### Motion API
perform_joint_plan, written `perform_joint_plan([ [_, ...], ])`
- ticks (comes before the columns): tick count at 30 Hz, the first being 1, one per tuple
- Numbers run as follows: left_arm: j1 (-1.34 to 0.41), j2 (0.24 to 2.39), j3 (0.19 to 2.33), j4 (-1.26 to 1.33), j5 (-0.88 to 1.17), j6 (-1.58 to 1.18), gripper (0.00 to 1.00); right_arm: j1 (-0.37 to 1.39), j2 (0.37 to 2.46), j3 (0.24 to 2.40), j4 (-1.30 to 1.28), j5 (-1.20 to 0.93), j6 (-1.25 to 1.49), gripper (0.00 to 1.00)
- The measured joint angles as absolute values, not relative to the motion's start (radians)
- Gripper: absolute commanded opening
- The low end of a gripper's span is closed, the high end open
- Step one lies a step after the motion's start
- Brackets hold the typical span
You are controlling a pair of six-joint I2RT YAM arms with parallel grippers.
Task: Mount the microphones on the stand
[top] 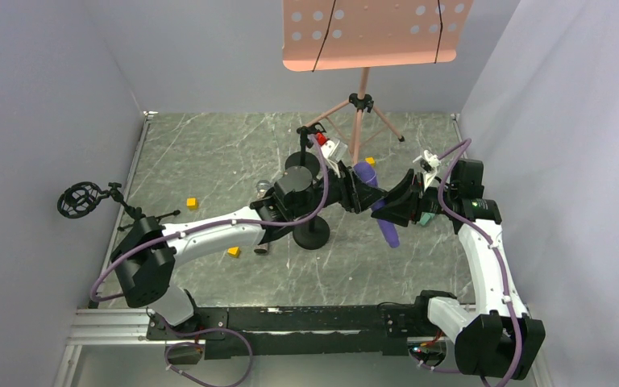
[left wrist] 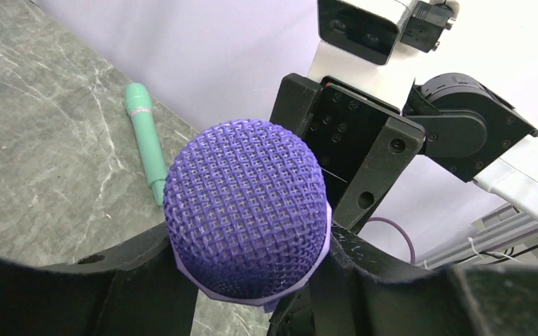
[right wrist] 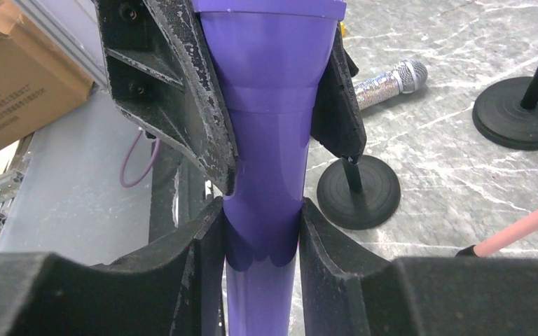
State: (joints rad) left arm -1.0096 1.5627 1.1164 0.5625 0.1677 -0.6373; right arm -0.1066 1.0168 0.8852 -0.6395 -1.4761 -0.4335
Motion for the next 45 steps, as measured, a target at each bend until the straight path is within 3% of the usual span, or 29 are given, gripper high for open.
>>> perform_joint_plan([
  [5,-1.01,1.57,1.117,0.564,0.171,-0.653,0.0,-0.107,1.017,0.882,-0.628,-1.471,-0.427,0.17],
  [8,-1.01,1.57,1.117,0.564,0.172,-0.652,0.0,-0.107,1.017,0.881,-0.627,-1.471,-0.426,0.31],
  [15,-1.01,1.555,1.092,0.602,0.161,-0.651,0.0,-0.107,1.017,0.879,-0.617,-1.476,-0.412,0.81],
  [18,-1.011,1.527,1.081,0.621,0.151,-0.647,0.0,-0.105,1.017,0.873,-0.611,-1.476,-0.403,0.91],
  [22,-1.011,1.492,1.081,0.653,0.134,-0.625,0.0,-0.099,1.018,0.866,-0.606,-1.475,-0.398,0.94],
  [27,-1.011,1.478,1.083,0.665,0.132,-0.594,0.0,-0.075,1.031,0.859,-0.597,-1.472,-0.392,0.91],
  [34,-1.011,1.478,1.098,0.642,0.125,-0.532,0.0,-0.051,1.048,0.859,-0.599,-1.465,-0.397,0.72],
  [43,-1.004,1.474,1.102,0.638,0.111,-0.495,0.0,-0.034,1.05,0.859,-0.599,-1.492,-0.432,0.16],
  [45,-1.001,1.474,1.102,0.64,0.111,-0.5,0.13,-0.029,1.052,0.862,-0.603,-1.5,-0.454,0.09],
])
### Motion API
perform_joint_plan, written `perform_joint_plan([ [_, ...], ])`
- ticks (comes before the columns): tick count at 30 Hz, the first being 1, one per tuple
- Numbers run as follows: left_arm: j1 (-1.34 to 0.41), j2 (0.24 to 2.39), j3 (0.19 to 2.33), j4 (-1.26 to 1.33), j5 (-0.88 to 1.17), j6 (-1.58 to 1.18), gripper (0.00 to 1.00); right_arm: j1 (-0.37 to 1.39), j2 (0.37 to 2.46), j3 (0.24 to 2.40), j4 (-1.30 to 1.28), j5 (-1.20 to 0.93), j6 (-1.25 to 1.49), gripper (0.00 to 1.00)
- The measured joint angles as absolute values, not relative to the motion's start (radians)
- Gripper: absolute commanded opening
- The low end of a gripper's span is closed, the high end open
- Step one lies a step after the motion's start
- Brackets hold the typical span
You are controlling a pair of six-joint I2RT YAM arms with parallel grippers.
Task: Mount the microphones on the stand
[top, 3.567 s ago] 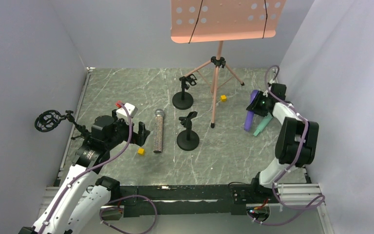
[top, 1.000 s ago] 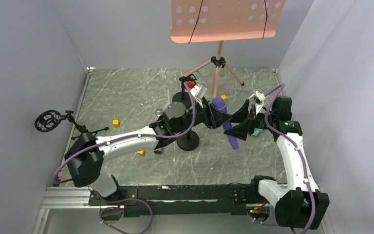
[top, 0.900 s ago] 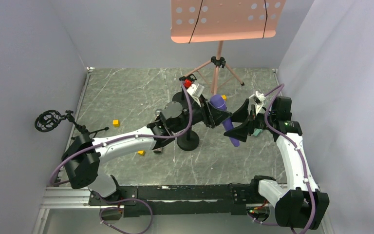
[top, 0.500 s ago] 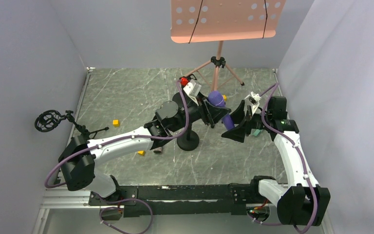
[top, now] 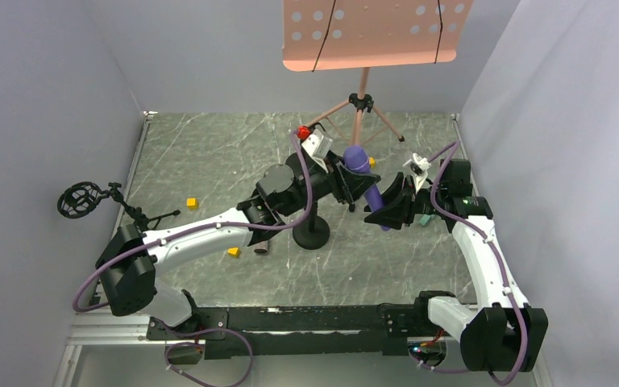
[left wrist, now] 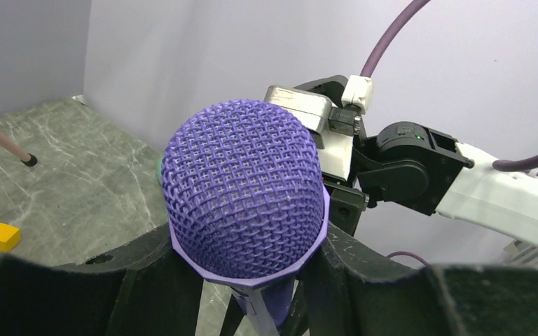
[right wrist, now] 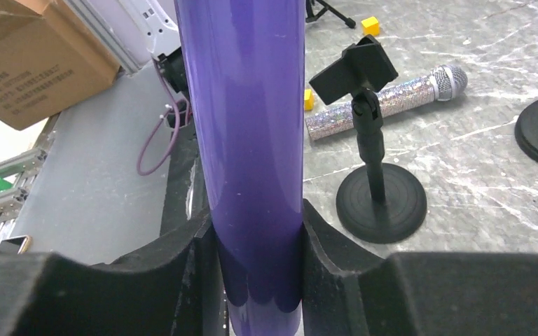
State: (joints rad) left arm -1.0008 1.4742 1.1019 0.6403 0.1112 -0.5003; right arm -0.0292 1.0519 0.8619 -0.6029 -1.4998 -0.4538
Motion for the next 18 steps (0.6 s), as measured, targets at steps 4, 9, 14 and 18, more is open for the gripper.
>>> perform_joint_plan([
  [4,-1.0,1.473,1.102,0.63,0.131,-0.497,0.65,-0.03,1.06,0.87,-0.657,-1.494,-0.51,0.05],
  [9,-0.977,1.409,1.06,0.591,0.199,-0.499,0.99,-0.032,1.061,0.871,-0.712,-1.462,-0.551,0.04],
  [14,-0.909,1.221,0.949,0.486,0.31,-0.496,0.99,-0.032,1.06,0.871,-0.742,-1.435,-0.588,0.03],
  [18,-0.845,1.056,0.891,0.309,0.375,-0.411,0.99,-0.032,1.06,0.884,-0.786,-1.417,-0.653,0.03],
])
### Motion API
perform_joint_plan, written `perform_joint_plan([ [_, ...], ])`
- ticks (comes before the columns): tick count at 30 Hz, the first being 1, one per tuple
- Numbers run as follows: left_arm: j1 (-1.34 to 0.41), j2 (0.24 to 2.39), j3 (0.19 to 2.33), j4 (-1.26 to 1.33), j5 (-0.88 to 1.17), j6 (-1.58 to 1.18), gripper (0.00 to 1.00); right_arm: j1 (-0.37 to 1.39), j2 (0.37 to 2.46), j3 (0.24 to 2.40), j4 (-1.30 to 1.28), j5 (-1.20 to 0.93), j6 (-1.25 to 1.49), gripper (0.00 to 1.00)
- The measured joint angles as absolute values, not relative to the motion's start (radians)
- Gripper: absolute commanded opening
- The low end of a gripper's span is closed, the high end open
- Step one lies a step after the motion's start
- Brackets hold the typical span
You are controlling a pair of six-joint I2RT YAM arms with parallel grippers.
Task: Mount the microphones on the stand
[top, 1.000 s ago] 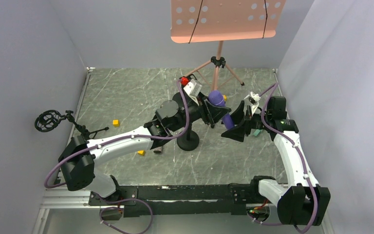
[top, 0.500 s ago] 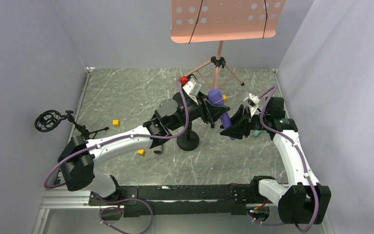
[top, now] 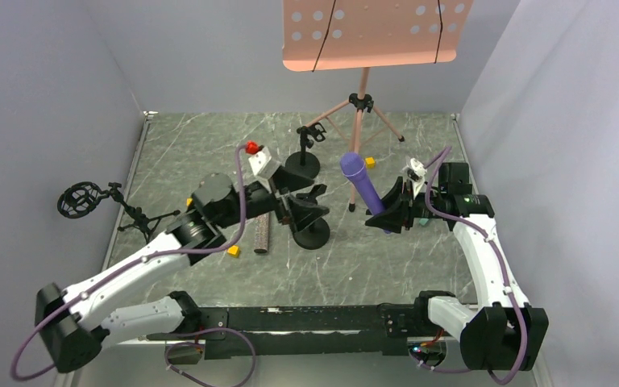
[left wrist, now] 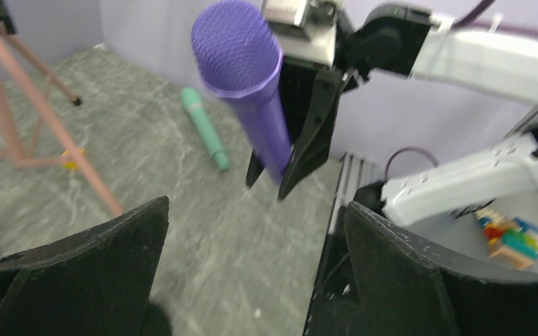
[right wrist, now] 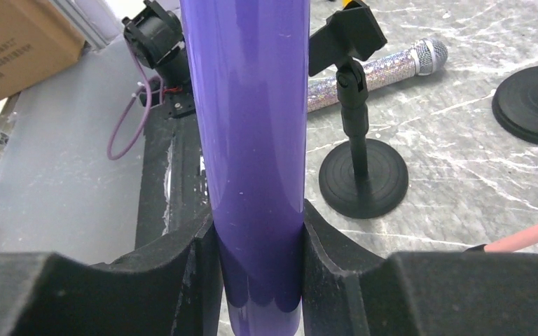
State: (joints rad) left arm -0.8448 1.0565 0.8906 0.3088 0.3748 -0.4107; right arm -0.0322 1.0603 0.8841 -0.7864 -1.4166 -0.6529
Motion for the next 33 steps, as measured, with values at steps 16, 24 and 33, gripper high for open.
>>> perform_joint_plan([
  [16,-0.812,0.765,0.396,0.258,0.25,0.143,0.99,-0.032,1.079,0.905,-0.926,-1.385,-0.923,0.06],
  [24,-0.802,0.975,0.417,0.489,0.232,0.198,0.99,-0.032,1.085,0.905,-0.952,-1.375,-0.992,0.06],
  [33,-0.779,1.121,0.469,0.654,0.24,0.162,0.99,-0.032,1.087,0.905,-0.962,-1.369,-1.003,0.06],
])
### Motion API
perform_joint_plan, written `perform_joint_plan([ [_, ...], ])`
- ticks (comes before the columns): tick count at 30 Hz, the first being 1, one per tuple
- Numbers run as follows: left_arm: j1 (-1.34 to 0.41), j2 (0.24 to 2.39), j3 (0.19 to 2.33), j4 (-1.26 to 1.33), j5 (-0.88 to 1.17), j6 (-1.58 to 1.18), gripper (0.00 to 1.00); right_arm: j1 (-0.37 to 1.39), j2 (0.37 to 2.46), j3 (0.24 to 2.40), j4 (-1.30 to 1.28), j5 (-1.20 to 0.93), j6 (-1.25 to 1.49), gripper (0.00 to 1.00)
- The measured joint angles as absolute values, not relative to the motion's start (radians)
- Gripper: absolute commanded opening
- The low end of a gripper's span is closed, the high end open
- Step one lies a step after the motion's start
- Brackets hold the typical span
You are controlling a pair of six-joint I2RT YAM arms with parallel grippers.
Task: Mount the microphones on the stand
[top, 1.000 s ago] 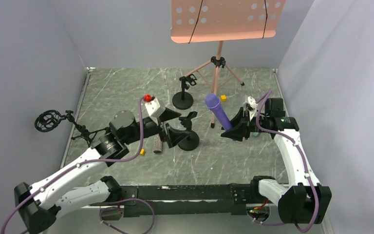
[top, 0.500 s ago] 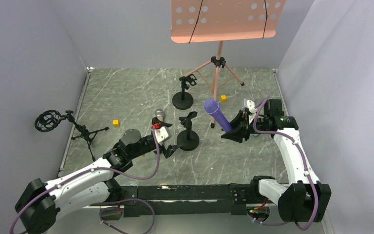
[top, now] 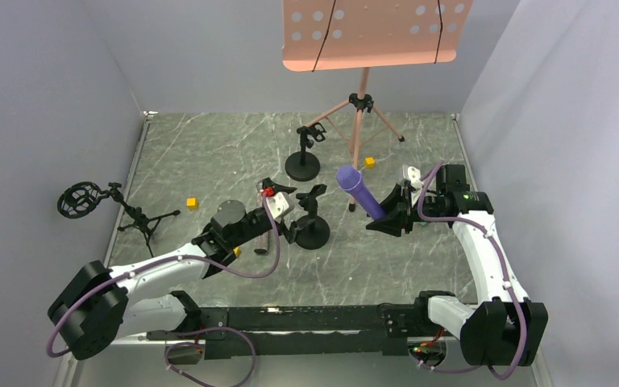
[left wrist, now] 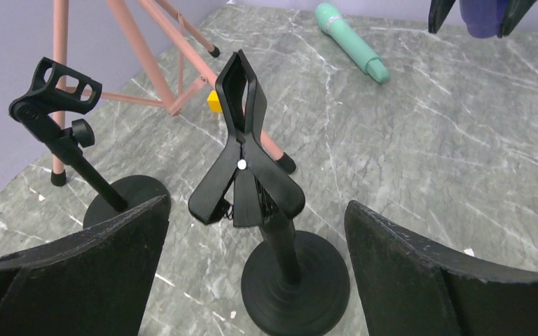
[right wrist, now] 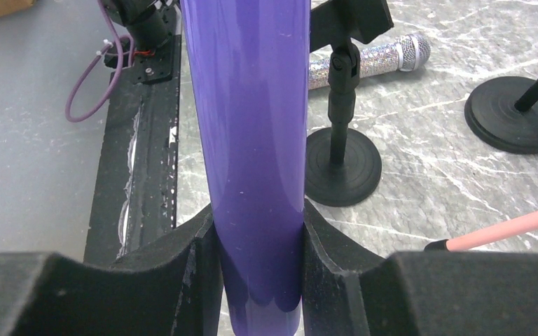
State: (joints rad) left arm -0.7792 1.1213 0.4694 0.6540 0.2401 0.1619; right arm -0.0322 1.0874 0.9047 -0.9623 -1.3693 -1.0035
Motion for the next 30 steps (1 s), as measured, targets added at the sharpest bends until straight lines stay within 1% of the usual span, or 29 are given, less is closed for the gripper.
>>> perform_joint_plan([
  [6,-0.778,1.191,0.49,0.722,0.255,0.128,0.99,-0.032,1.087,0.905,-0.965,-1.369,-1.003,0.06],
  [10,-0.778,1.214,0.503,0.748,0.267,0.106,0.91,-0.032,1.087,0.905,-0.965,-1.369,-1.003,0.06],
  [16,-0.778,1.229,0.508,0.766,0.278,0.082,0.72,-0.032,1.087,0.905,-0.965,-1.369,-1.003,0.06],
  [18,-0.778,1.234,0.511,0.765,0.283,0.081,0.63,-0.032,1.087,0.905,-0.965,-1.369,-1.003,0.06],
  [20,-0.776,1.237,0.516,0.76,0.282,0.084,0.5,-0.032,1.087,0.905,-0.965,-1.369,-1.003,0.06],
  [22,-0.773,1.237,0.526,0.745,0.284,0.083,0.33,-0.032,1.087,0.905,-0.965,-1.369,-1.003,0.06],
  [24,-0.773,1.237,0.53,0.73,0.287,0.084,0.22,-0.032,1.087,0.905,-0.965,-1.369,-1.003,0.06],
  [26,-0.774,1.236,0.532,0.721,0.29,0.088,0.18,-0.032,1.087,0.905,-0.965,-1.369,-1.003,0.06],
  [30,-0.771,1.224,0.532,0.696,0.3,0.098,0.17,-0.032,1.087,0.905,-0.965,-1.369,-1.003,0.06],
])
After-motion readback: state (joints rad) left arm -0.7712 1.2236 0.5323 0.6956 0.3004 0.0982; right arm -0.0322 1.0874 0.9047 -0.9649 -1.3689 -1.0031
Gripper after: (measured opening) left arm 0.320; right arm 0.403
